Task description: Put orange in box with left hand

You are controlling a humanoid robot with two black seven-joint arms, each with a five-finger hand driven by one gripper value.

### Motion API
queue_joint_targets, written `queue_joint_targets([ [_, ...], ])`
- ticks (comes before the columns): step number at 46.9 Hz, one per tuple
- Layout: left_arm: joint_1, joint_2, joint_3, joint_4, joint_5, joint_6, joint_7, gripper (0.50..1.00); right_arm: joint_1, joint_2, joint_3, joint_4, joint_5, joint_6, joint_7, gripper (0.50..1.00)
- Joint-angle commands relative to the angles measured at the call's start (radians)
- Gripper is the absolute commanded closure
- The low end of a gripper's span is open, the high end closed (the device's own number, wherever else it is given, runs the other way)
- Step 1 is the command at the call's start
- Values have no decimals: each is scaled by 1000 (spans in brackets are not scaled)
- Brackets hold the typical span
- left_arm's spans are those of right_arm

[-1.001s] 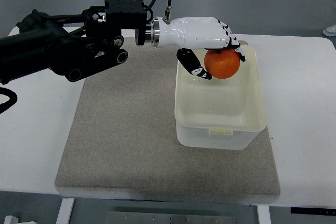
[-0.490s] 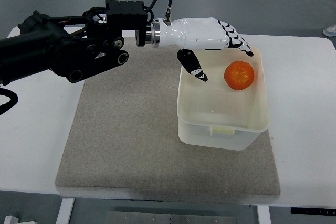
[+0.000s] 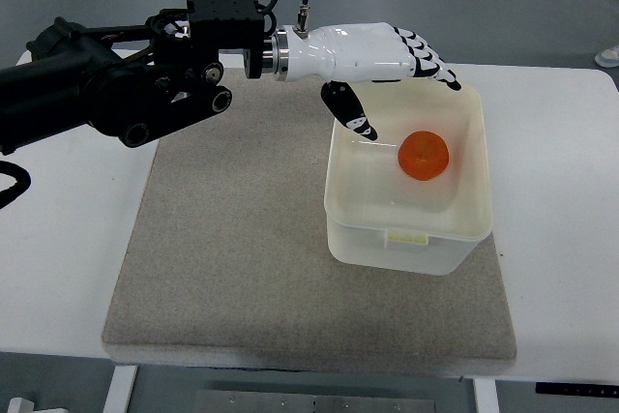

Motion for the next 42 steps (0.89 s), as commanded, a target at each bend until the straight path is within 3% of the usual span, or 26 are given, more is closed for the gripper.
queue_joint_targets([
  [1, 0, 4, 0, 32, 0, 0, 0, 555, 0, 0, 0, 0, 0, 0, 0, 556],
  [15, 0, 18, 9, 180, 1, 54, 0, 555, 0, 0, 0, 0, 0, 0, 0, 556],
  [31, 43, 27, 9, 421, -8, 85, 0, 555, 0, 0, 0, 0, 0, 0, 0, 556],
  [42, 69, 18, 9, 561, -221, 123, 0, 557, 0, 0, 0, 0, 0, 0, 0, 556],
])
